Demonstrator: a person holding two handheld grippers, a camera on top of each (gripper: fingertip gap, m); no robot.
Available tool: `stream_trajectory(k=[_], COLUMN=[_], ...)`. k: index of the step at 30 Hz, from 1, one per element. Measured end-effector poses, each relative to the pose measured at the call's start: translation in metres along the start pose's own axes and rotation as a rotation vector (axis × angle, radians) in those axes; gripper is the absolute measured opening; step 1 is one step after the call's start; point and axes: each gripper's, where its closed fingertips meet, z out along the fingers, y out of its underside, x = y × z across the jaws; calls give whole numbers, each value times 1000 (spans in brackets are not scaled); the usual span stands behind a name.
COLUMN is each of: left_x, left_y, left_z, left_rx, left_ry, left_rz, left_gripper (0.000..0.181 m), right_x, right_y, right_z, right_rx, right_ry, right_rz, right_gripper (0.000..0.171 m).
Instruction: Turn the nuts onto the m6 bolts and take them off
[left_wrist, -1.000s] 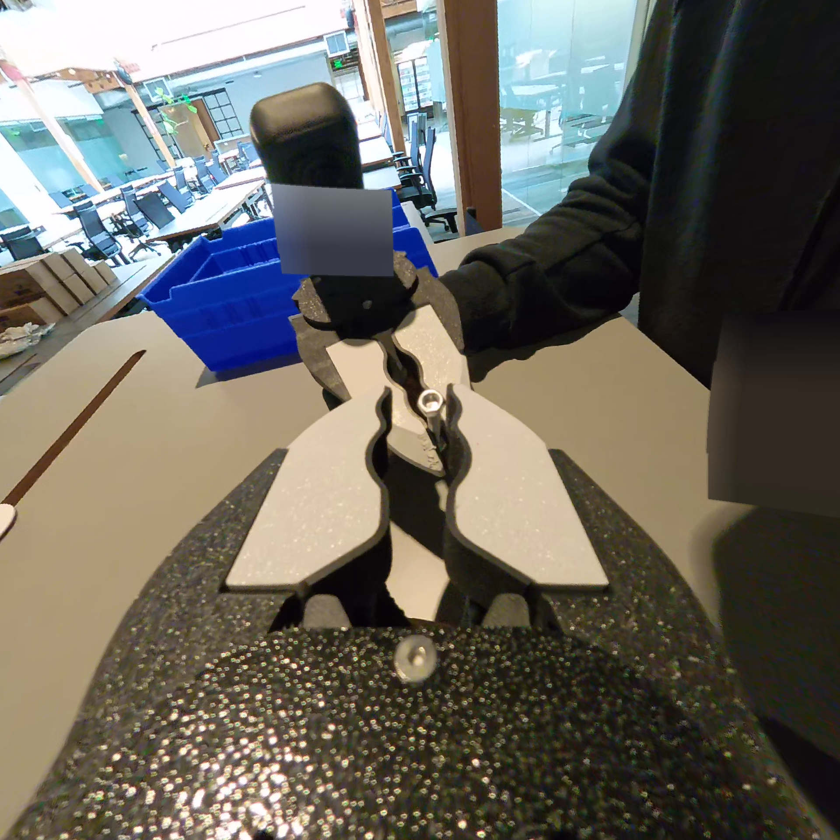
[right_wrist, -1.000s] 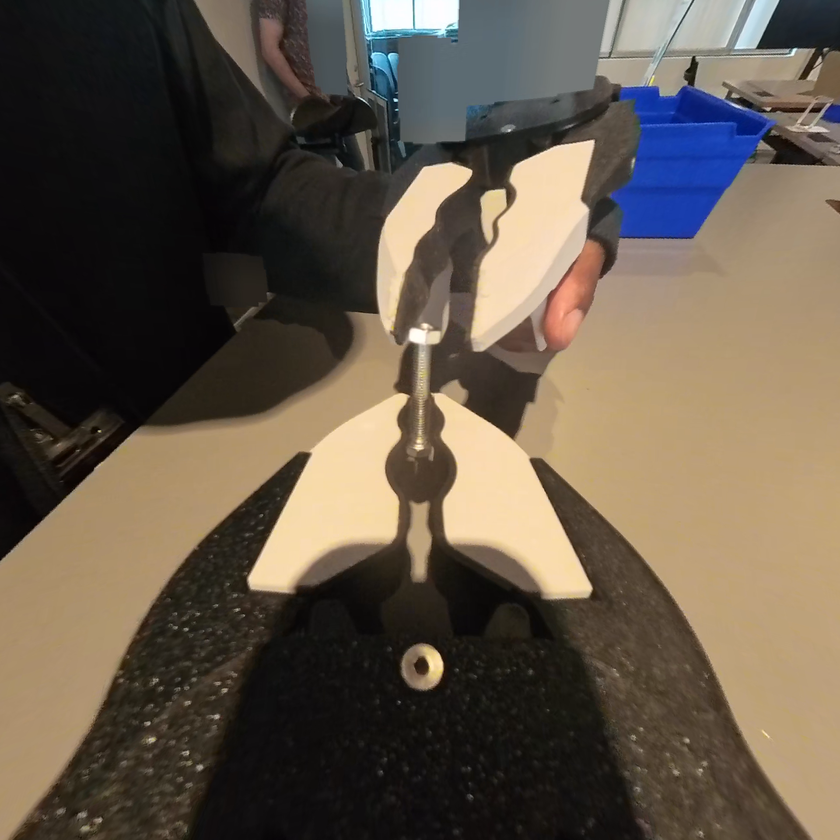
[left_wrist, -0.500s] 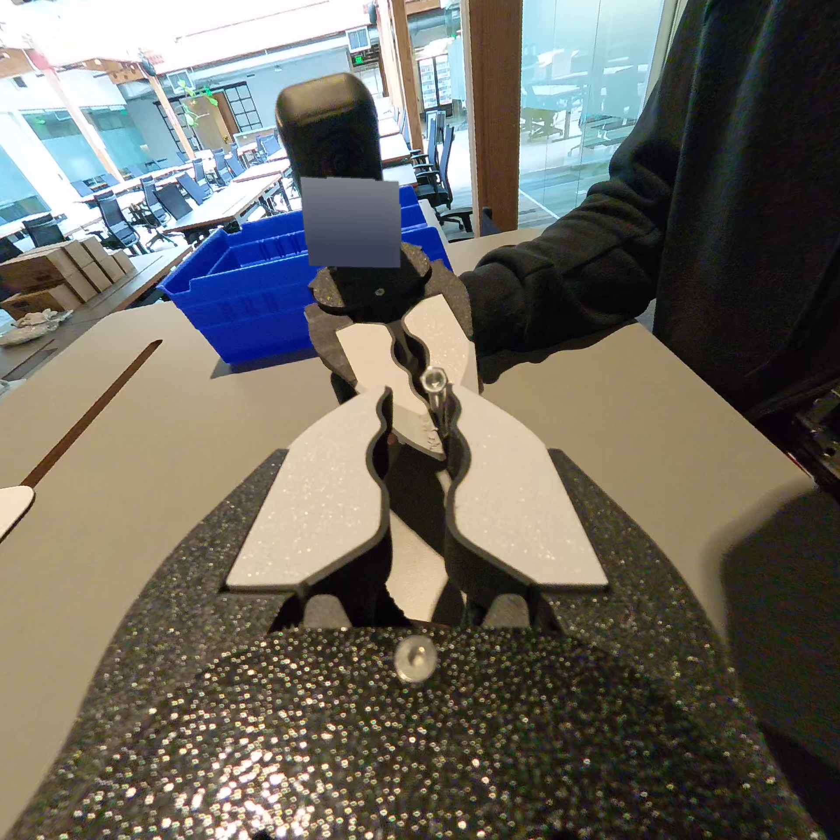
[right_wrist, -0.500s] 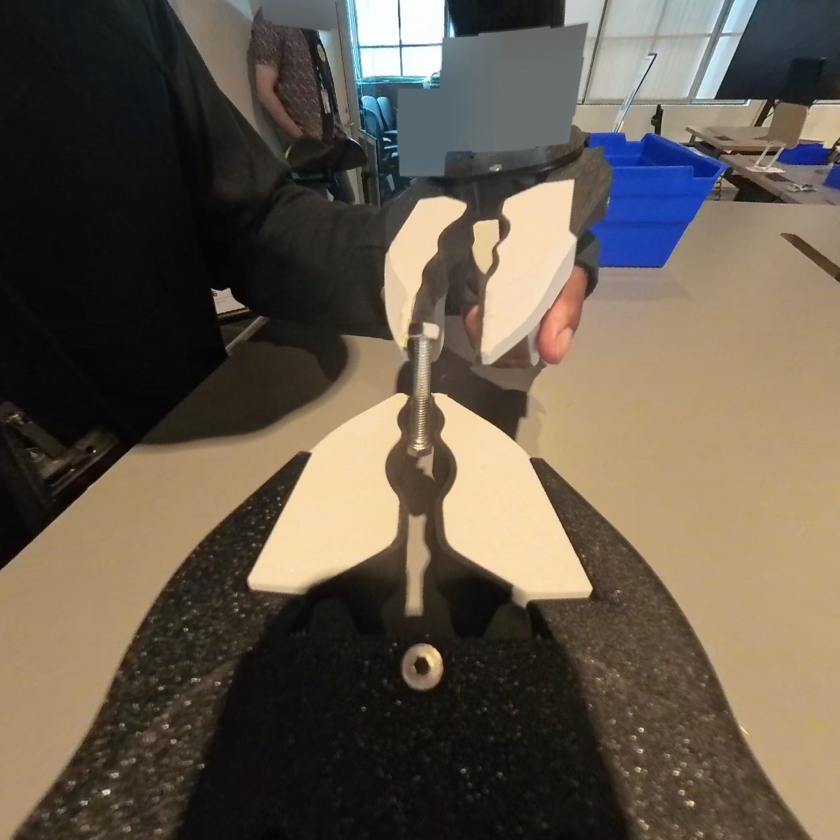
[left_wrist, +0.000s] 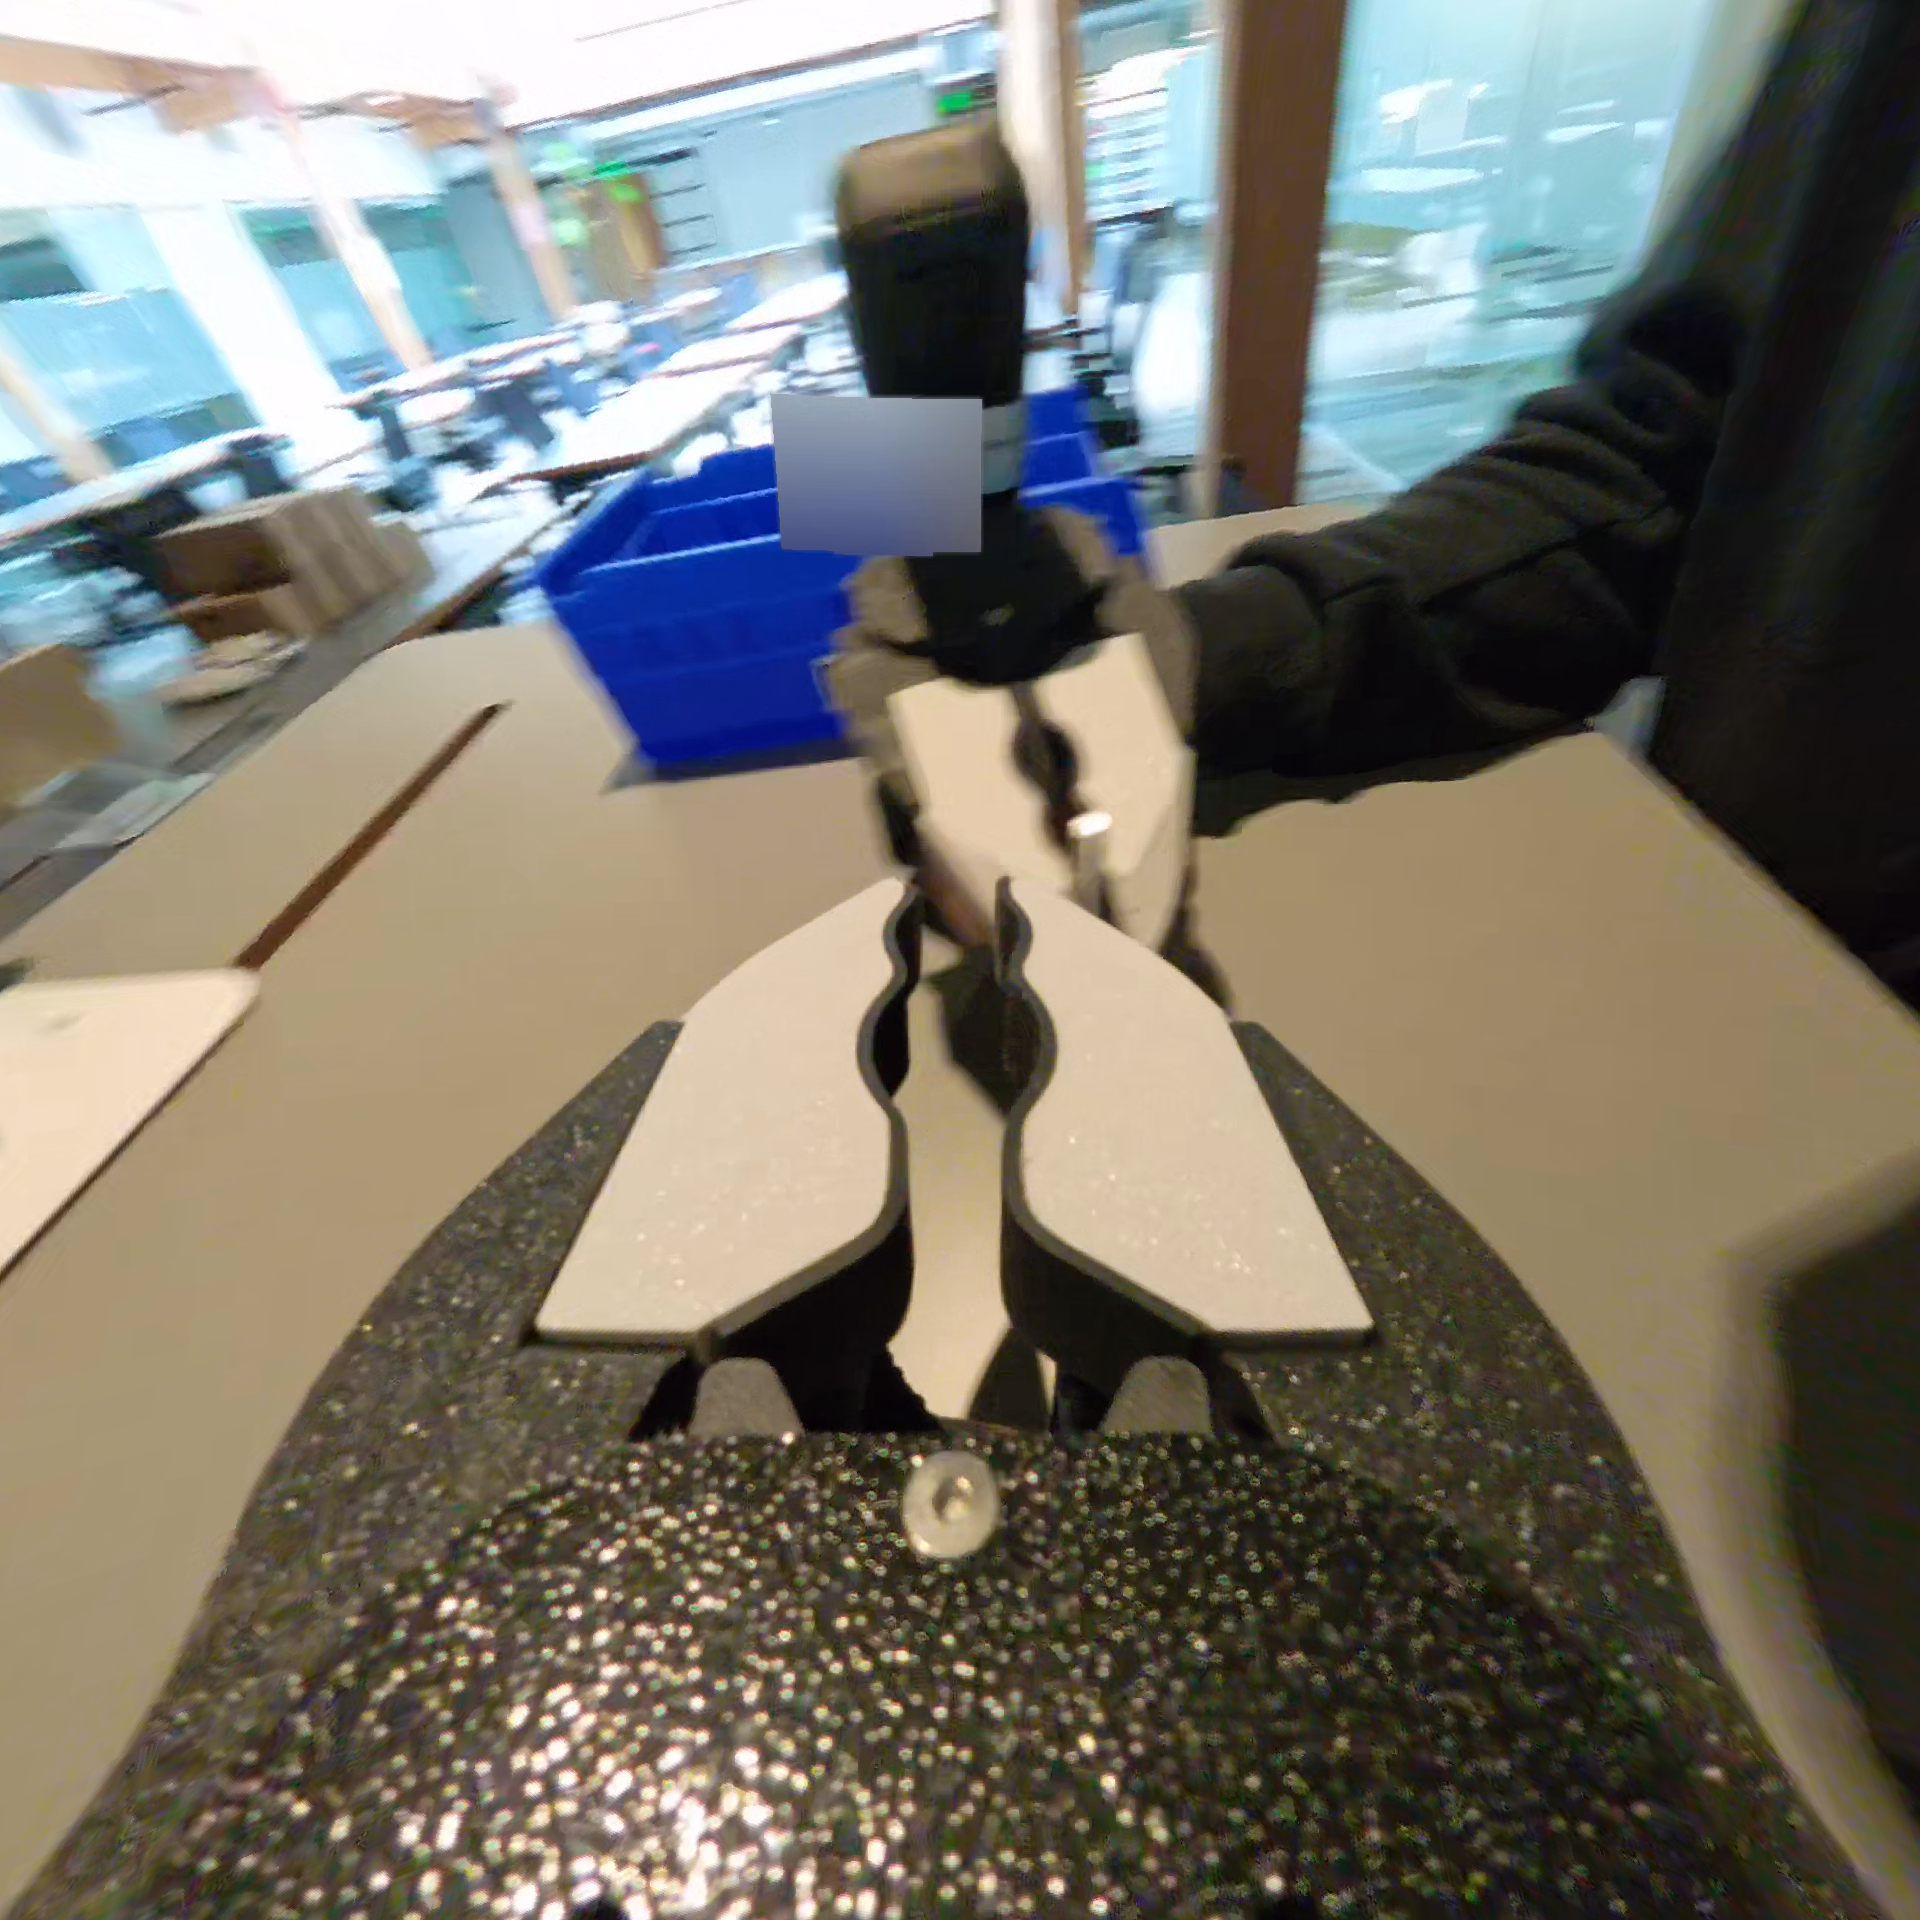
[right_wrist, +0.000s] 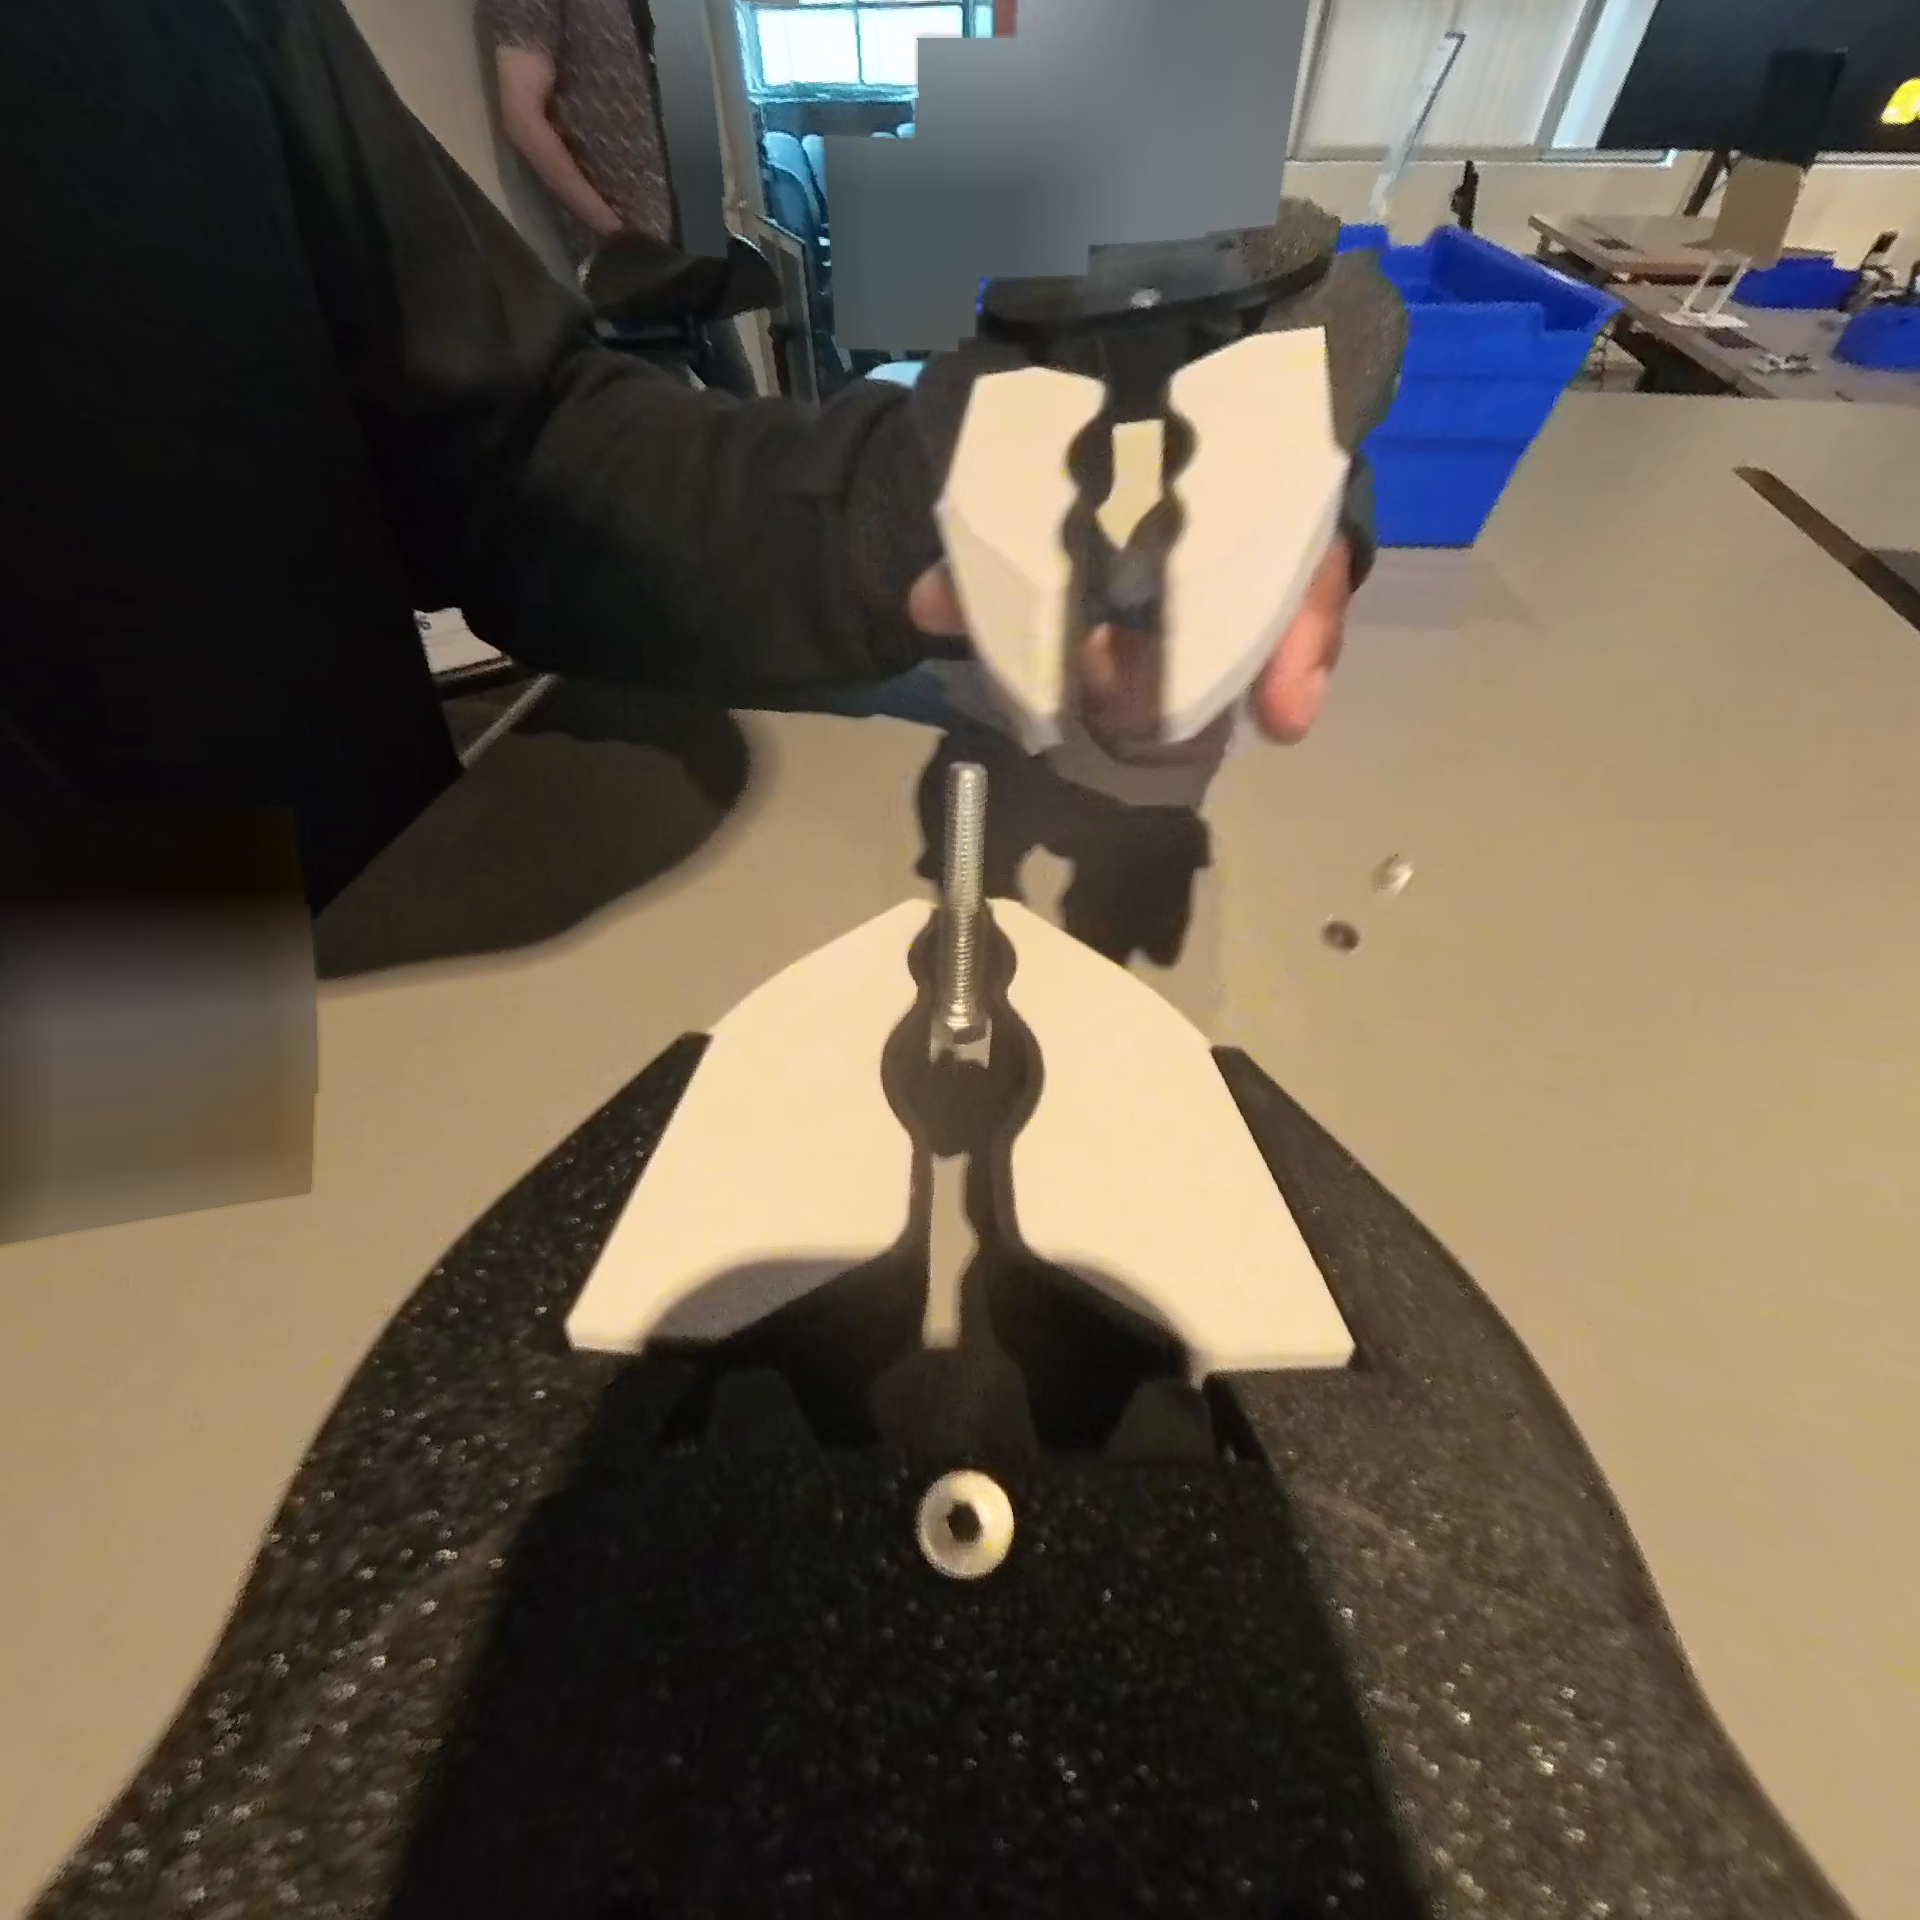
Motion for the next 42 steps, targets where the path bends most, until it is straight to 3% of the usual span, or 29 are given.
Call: stream_trajectory(k=[4,9,13,19,27,42], left_x=[-88,-144,-167,-185,-195,-194], left_y=[23,73,91,117,122,121], left_z=[-43,-97,-124,-120,-124,-121], left_rx=[-8,-109,-177,-309,-266,-294], left_ry=[-450,-801,-962,-931,-911,-905], left_rz=[-144,-357,-423,-518,-609,-575], left_gripper=[19,22,24,26,26,26], right_x=[11,16,20,22,19,18], right_y=[7,10,12,12,13,15], right_z=[-6,-6,-5,-5,-4,-3], right_rx=[-21,-34,-43,-43,-55,-70], right_ry=[46,60,62,53,34,31], right_rz=[21,45,78,104,103,93], right_gripper=[5,5,5,5,5,5])
